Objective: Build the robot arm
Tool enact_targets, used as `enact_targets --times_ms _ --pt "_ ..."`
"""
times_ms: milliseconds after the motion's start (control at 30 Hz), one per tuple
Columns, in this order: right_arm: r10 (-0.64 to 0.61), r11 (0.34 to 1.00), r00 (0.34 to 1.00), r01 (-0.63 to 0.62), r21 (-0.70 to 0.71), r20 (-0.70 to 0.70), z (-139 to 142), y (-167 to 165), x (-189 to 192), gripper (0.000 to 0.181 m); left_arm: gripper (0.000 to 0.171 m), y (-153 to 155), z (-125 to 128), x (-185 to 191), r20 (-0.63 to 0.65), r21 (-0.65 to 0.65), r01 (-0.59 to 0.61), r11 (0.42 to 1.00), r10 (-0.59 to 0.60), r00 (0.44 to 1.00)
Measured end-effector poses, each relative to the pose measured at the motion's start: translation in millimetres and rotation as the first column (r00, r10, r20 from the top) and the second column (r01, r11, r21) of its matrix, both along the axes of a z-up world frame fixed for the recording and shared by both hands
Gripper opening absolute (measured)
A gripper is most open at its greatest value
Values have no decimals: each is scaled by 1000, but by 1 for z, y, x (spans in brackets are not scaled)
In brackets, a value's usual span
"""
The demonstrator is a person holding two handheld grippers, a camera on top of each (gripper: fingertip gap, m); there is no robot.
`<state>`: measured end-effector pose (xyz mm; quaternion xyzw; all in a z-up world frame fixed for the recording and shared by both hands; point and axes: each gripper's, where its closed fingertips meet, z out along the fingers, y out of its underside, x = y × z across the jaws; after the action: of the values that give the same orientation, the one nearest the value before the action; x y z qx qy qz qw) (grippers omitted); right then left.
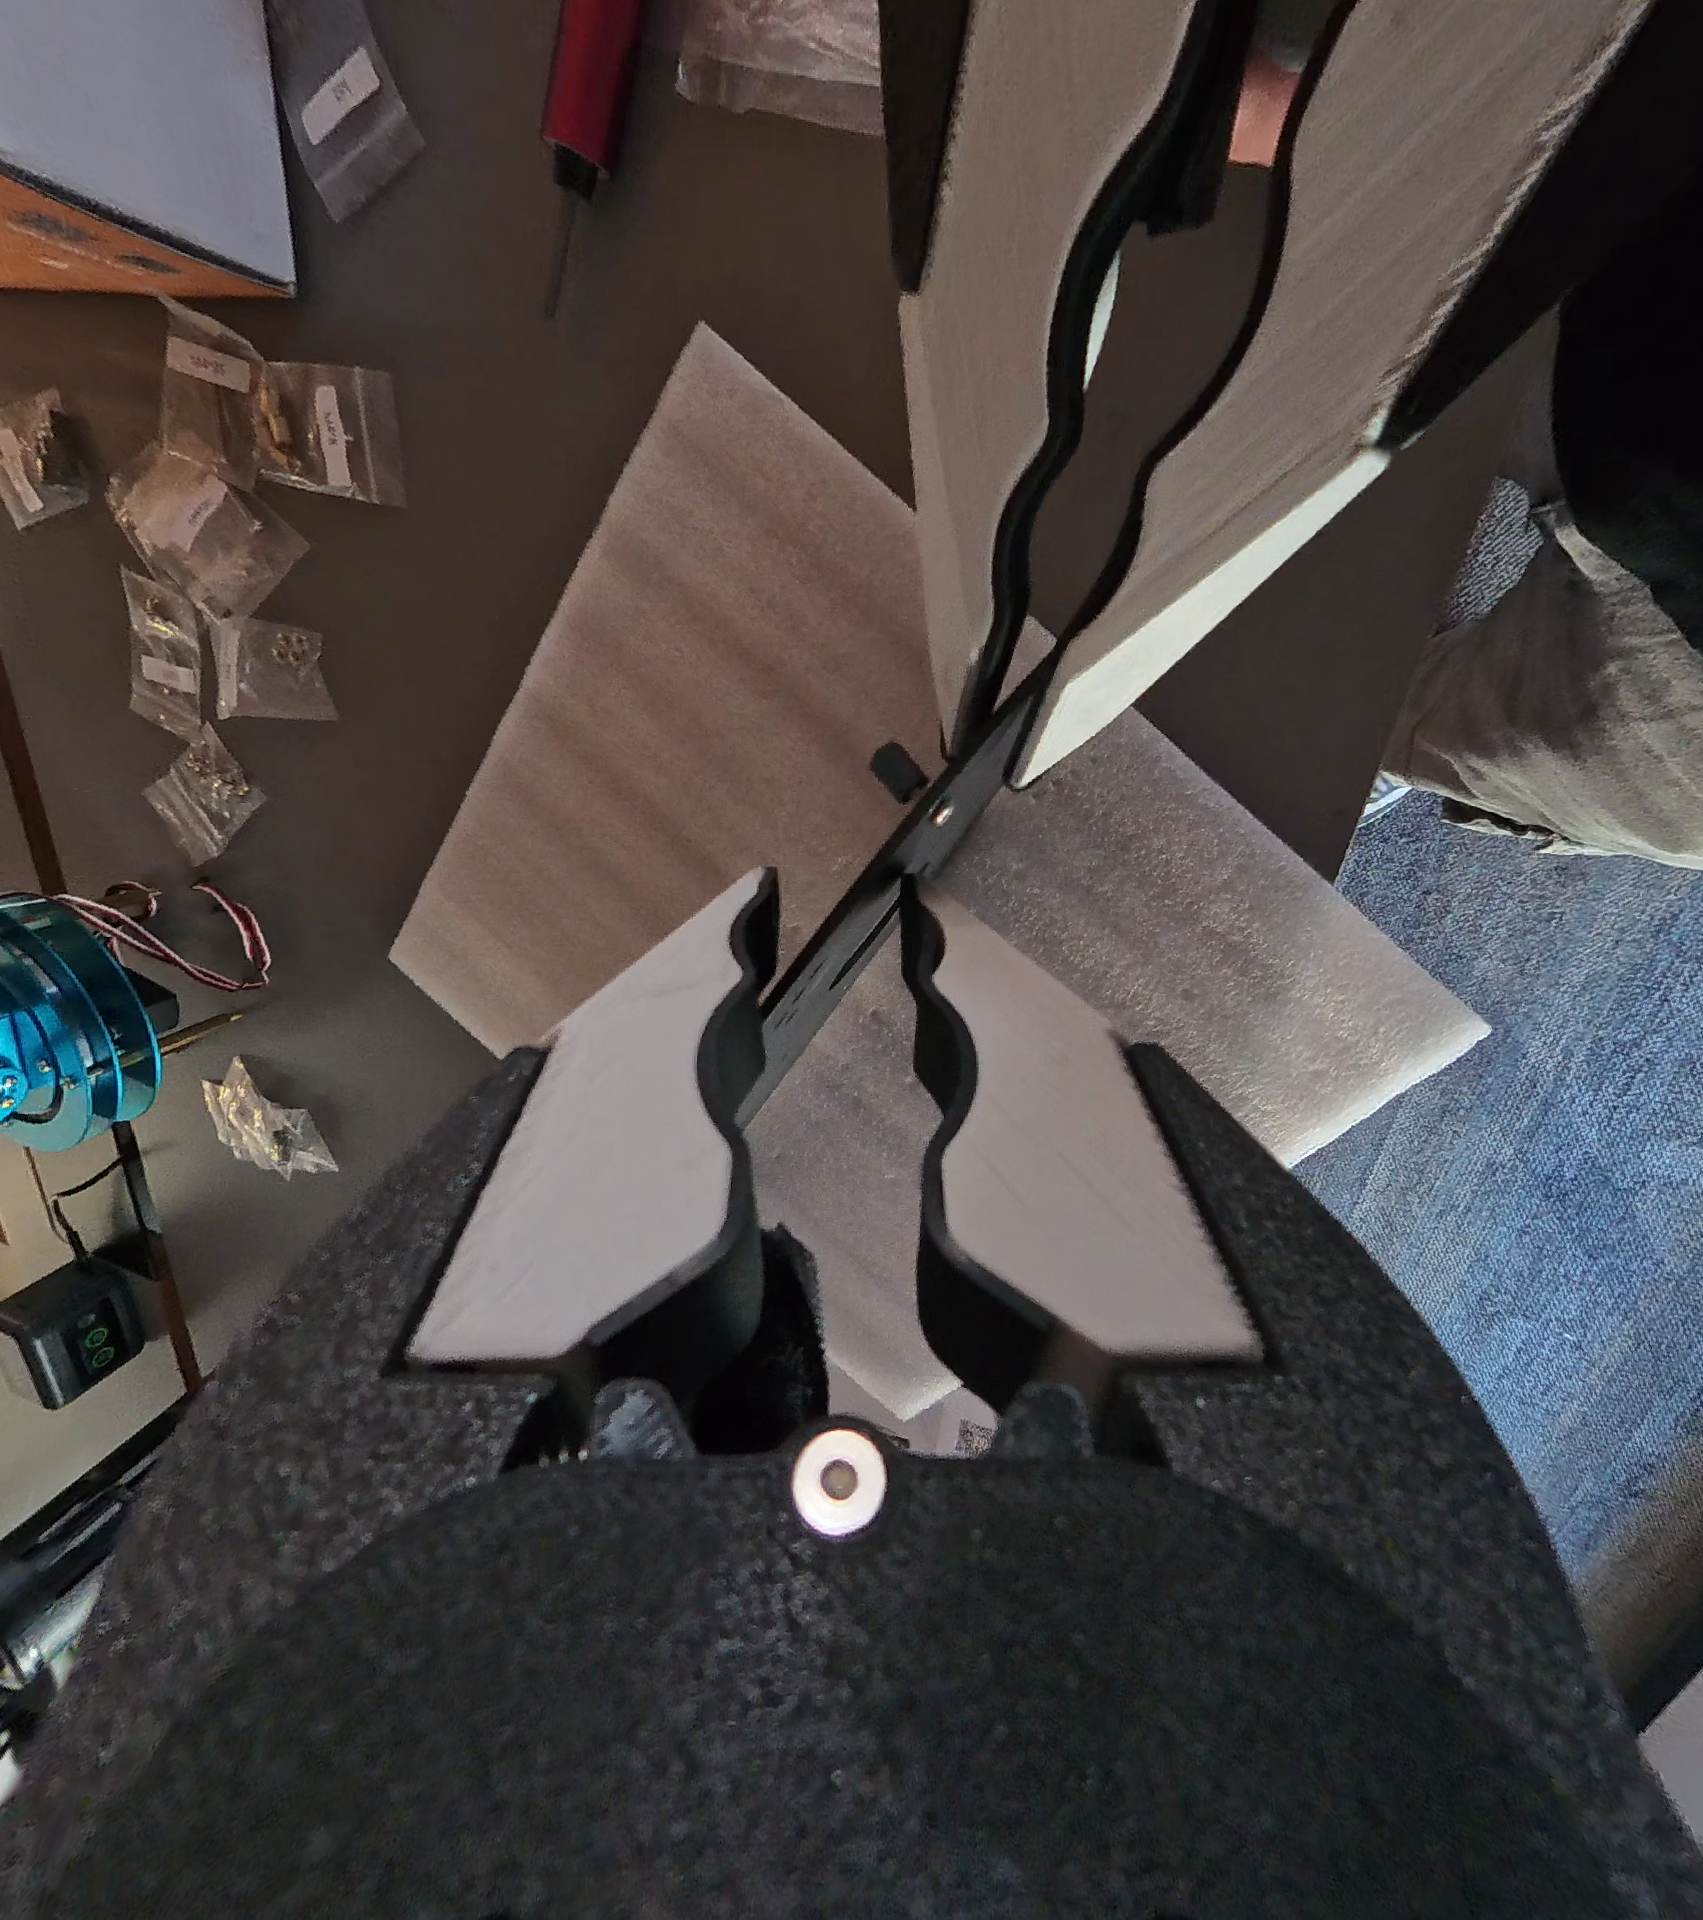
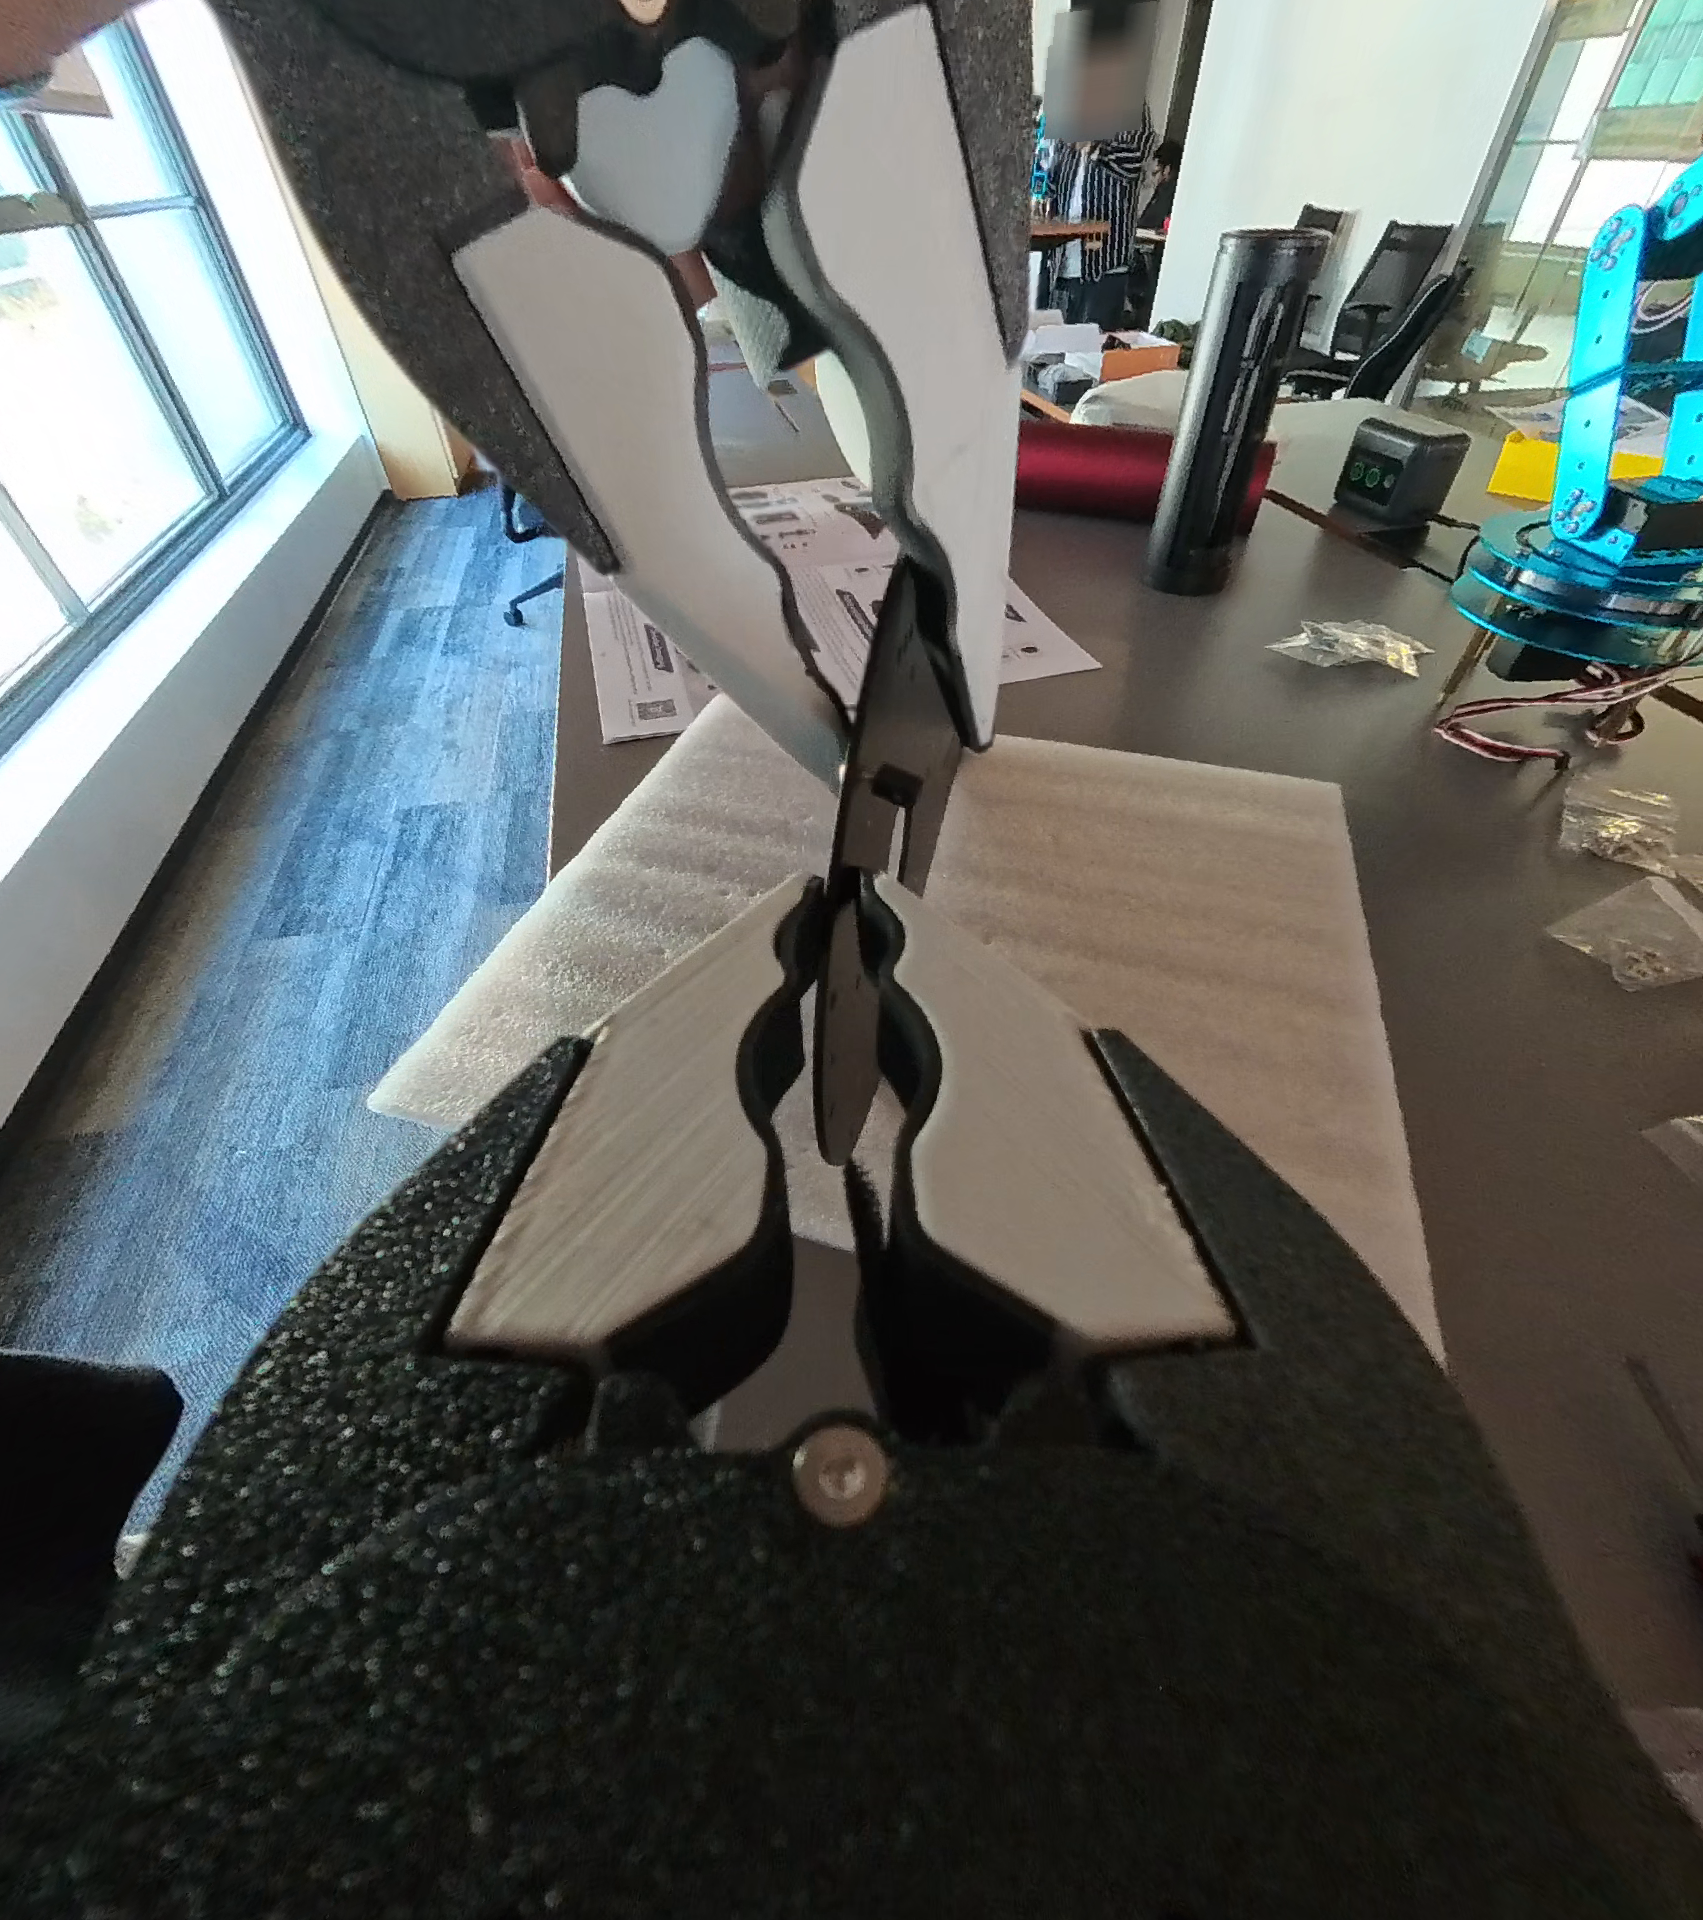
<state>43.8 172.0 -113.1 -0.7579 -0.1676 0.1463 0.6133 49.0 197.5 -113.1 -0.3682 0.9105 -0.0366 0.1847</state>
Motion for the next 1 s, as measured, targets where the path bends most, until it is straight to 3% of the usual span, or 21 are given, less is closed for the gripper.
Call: enact_targets --times_ms 200,367,500,733,933,1000 --pt "3 1000 1000 -3 8 9 0 -1 -3 4 25 -4 2 -6 -21 4 1 1000 -1 1000" --pt "3 1000 1000 -3 12 31 0 -1 -4 4 27 -17 8 -5 -17 -84 -9 996 7 1000" --pt "10 1000 999 -10 7 38 0 -1 -6 5 17 -22 2 -4 -58 -143 -45 989 37 998" --pt "18 1000 1000 -18 4 24 0 -2 -3 5 16 -22 3 -2 -70 -174 -75 982 63 996" --pt "98 994 994 -96 44 -44 16 -11 3 31 16 -23 3 -3 -72 -173 -69 983 57 996" --pt "134 988 990 -136 72 36 22 -13 5 39 16 -23 3 -3 -72 -170 -66 983 55 996"
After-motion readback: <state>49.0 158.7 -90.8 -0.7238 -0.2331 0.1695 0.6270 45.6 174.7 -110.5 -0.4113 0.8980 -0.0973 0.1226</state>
